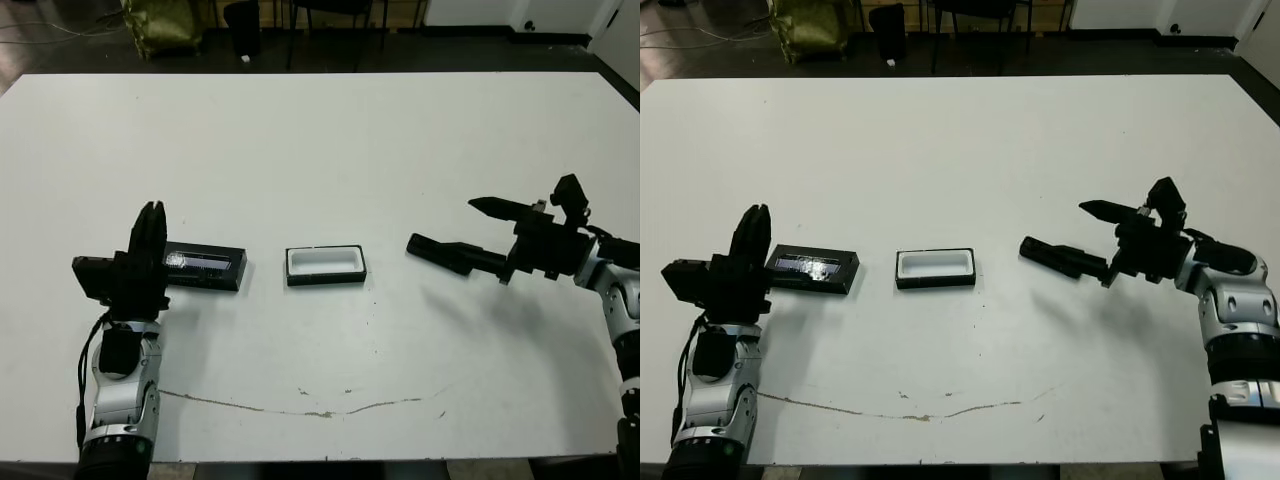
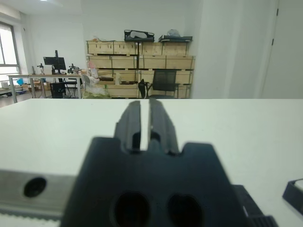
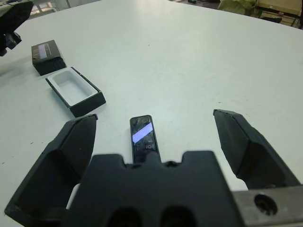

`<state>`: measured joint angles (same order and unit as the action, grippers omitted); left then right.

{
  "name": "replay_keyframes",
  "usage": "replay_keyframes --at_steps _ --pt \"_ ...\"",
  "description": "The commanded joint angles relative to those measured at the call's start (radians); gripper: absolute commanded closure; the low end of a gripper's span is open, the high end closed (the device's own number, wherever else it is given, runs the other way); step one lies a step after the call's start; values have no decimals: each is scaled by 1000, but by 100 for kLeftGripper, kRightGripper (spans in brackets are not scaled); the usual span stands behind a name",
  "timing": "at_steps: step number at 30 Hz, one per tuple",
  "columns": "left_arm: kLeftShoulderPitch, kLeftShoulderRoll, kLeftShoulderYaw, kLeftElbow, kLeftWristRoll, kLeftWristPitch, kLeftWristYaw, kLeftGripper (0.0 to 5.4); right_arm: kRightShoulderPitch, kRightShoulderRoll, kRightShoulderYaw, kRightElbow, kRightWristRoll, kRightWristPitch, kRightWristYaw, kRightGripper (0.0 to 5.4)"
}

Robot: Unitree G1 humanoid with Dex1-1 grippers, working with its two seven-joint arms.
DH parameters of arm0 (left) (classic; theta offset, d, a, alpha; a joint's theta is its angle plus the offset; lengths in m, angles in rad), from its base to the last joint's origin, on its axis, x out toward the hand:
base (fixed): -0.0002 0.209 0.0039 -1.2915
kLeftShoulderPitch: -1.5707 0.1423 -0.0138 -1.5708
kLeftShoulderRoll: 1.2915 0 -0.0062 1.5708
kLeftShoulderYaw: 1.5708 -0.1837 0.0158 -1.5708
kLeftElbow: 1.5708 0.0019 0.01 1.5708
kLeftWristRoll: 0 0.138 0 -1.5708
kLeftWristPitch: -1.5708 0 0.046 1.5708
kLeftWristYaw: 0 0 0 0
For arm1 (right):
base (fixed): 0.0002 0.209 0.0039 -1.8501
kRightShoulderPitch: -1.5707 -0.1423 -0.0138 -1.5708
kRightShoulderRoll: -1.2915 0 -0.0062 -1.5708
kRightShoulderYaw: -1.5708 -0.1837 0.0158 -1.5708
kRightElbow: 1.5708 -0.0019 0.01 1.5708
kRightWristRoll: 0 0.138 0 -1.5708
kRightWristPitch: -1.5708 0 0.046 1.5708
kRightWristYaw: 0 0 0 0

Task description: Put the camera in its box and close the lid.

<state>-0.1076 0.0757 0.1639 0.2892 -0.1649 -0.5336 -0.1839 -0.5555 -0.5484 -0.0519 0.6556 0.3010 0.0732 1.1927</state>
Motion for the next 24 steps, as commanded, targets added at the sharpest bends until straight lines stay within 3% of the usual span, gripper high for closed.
replay_keyframes --at_steps 1,24 --pt "34 6 6 46 4 -2 -1 540 -20 6 15 38 -27 -11 4 2" --pt "16 13 19 71 -11 -5 -22 540 -68 18 67 134 -106 -87 13 2"
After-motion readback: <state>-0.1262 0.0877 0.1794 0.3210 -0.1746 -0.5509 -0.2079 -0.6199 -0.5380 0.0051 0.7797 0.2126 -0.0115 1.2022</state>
